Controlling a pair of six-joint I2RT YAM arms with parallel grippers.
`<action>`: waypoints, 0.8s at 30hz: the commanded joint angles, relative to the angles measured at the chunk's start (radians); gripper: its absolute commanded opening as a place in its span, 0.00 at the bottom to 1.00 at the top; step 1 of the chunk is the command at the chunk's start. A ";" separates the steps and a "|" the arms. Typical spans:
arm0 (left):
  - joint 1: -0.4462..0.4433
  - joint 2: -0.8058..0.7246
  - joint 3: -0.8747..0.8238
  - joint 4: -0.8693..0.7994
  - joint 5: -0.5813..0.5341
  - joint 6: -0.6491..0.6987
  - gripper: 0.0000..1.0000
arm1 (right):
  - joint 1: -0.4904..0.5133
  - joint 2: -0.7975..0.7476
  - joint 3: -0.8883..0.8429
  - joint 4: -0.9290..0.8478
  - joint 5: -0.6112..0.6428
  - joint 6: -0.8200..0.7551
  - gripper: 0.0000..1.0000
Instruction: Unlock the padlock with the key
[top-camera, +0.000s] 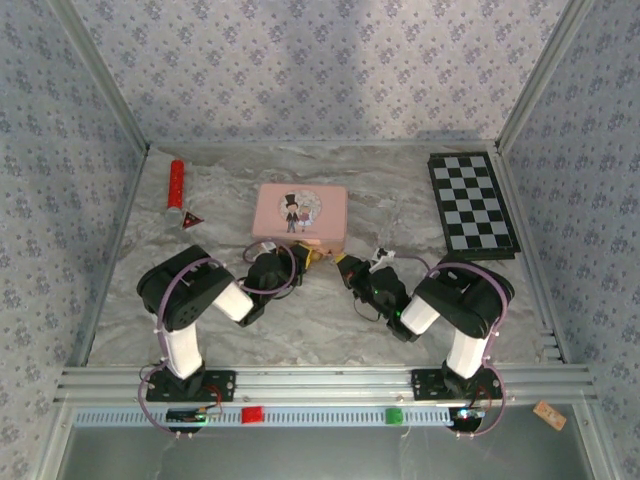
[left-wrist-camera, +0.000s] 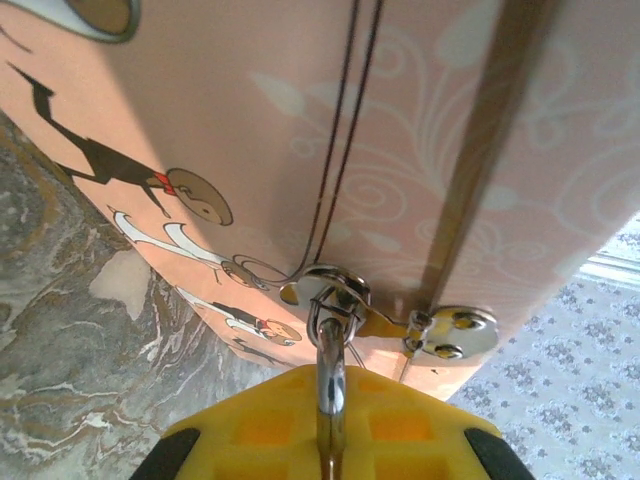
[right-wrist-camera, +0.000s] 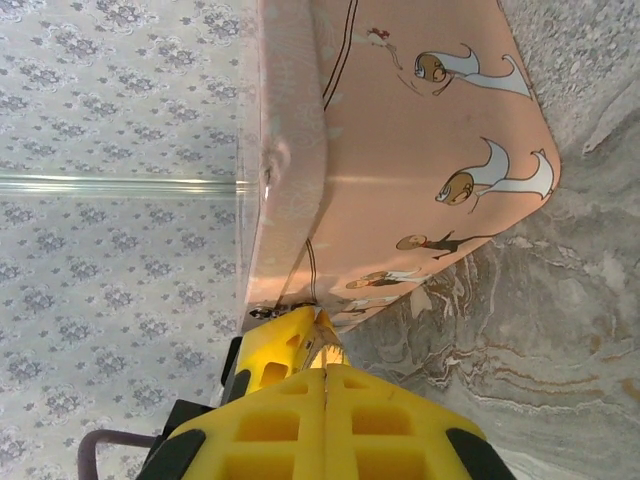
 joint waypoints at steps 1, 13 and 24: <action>-0.031 -0.053 0.008 0.032 -0.014 -0.041 0.02 | 0.012 -0.009 0.014 0.007 0.052 -0.015 0.00; -0.058 -0.013 0.026 0.058 -0.026 -0.079 0.02 | 0.014 0.007 0.015 0.006 0.082 -0.016 0.00; -0.077 -0.024 0.034 0.025 -0.061 -0.076 0.03 | 0.034 0.033 0.022 0.007 0.100 0.011 0.00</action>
